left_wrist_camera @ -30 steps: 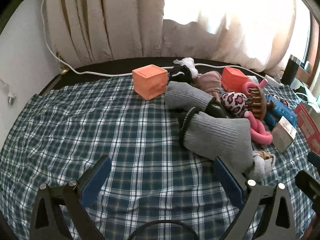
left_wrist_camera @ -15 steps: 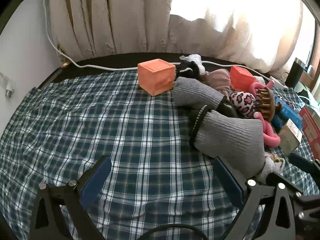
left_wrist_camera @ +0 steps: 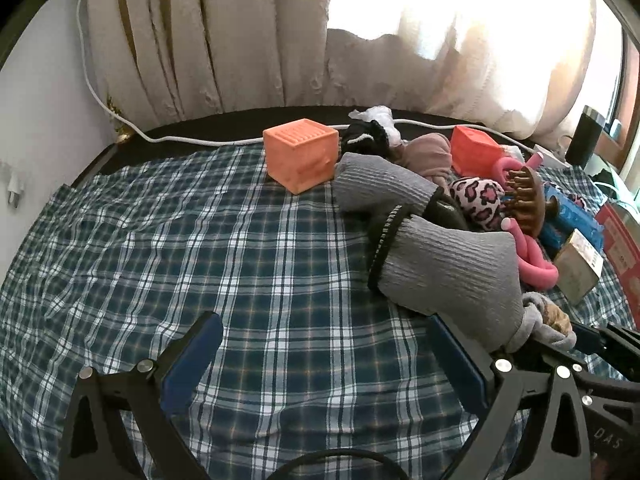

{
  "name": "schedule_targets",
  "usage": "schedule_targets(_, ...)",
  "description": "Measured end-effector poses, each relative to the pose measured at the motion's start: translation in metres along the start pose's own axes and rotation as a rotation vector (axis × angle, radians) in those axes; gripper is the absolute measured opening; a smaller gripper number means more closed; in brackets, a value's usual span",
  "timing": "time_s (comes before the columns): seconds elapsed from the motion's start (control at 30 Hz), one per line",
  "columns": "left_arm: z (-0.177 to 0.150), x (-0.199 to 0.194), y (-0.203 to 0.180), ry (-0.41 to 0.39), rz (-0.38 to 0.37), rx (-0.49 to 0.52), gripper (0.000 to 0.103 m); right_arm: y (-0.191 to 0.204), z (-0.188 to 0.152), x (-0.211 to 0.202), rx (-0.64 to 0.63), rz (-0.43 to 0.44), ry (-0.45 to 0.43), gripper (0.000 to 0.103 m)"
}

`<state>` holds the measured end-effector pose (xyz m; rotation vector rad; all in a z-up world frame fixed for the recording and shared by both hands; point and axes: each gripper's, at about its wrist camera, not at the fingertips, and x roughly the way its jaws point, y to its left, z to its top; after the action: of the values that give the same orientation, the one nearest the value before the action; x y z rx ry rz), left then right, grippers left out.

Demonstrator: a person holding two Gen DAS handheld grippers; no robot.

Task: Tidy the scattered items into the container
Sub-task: 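Grasp the large grey sock with the left gripper while the right gripper lifts its bundle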

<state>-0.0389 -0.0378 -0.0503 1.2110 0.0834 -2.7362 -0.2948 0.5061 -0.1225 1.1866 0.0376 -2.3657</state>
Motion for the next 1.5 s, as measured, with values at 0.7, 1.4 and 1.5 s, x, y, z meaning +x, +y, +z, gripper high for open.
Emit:
schedule_targets(0.7, 0.029, 0.011, -0.132, 0.047, -0.098, 0.111, 0.103, -0.061, -0.007, -0.050, 0.094, -0.117, -0.103, 0.049)
schedule_targets(1.4, 0.060, 0.106, -0.253, 0.072, -0.117, -0.024, 0.033, -0.093, -0.020, -0.059, 0.187, -0.096, -0.139, 0.049)
schedule_targets(1.5, 0.060, 0.103, -0.267, 0.048, -0.132, -0.046, 0.027, -0.094, -0.021, -0.064, 0.186, -0.106, -0.153, 0.049)
